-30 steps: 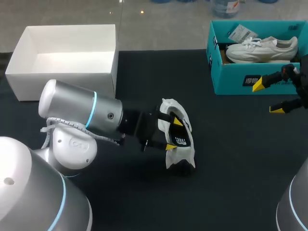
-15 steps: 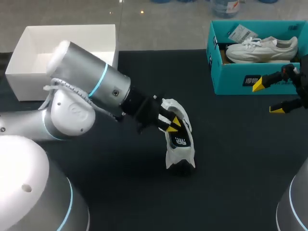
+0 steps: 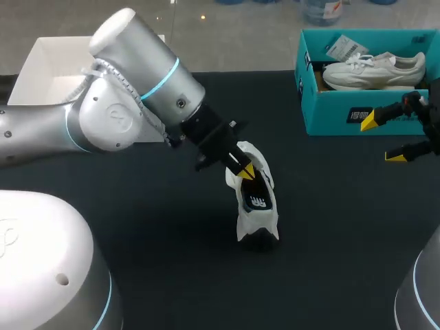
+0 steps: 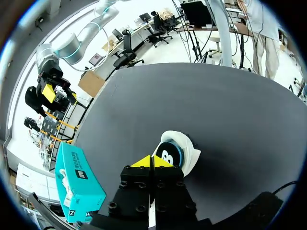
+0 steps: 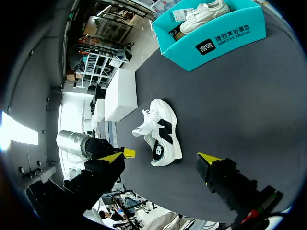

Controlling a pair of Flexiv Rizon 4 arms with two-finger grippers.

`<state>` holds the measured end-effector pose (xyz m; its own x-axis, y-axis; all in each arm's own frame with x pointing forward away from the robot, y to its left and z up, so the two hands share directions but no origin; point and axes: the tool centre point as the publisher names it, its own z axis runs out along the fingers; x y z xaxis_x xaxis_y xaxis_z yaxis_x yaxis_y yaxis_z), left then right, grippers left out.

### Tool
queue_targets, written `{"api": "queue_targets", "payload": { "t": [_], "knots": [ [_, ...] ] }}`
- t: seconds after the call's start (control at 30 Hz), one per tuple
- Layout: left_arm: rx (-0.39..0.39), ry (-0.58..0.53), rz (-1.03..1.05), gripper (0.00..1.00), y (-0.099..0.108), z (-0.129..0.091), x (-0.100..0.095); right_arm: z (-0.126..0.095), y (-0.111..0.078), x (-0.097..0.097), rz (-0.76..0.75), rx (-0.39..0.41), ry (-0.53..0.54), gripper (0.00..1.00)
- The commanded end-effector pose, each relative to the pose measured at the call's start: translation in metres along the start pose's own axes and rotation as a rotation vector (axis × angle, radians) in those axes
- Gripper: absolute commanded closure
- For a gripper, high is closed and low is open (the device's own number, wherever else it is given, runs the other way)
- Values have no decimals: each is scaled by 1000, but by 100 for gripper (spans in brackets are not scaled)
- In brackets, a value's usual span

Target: Take the shoe out of the shoebox, open the shoe tongue, remove and reinsert the insole, then place the shoe into the shoebox

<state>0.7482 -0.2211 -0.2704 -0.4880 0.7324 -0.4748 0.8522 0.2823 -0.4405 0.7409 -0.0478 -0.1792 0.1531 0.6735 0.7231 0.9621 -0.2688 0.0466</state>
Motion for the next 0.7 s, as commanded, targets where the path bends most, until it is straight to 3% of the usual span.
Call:
{"api": "queue_targets", "payload": {
  "t": [0.03, 0.33, 0.57, 0.7],
  "knots": [
    [15, 137, 36, 100, 6, 7, -8, 0, -1, 0, 1, -1, -4, 0],
    [92, 437, 316, 100, 5, 16, -18, 0, -1, 0, 1, -1, -4, 0],
    [109, 594, 391, 100, 12, 26, -11, 0, -1, 0, 1, -1, -4, 0],
    [86, 608, 387, 100, 16, 35, -8, 0, -1, 0, 1, -1, -4, 0]
  ]
}}
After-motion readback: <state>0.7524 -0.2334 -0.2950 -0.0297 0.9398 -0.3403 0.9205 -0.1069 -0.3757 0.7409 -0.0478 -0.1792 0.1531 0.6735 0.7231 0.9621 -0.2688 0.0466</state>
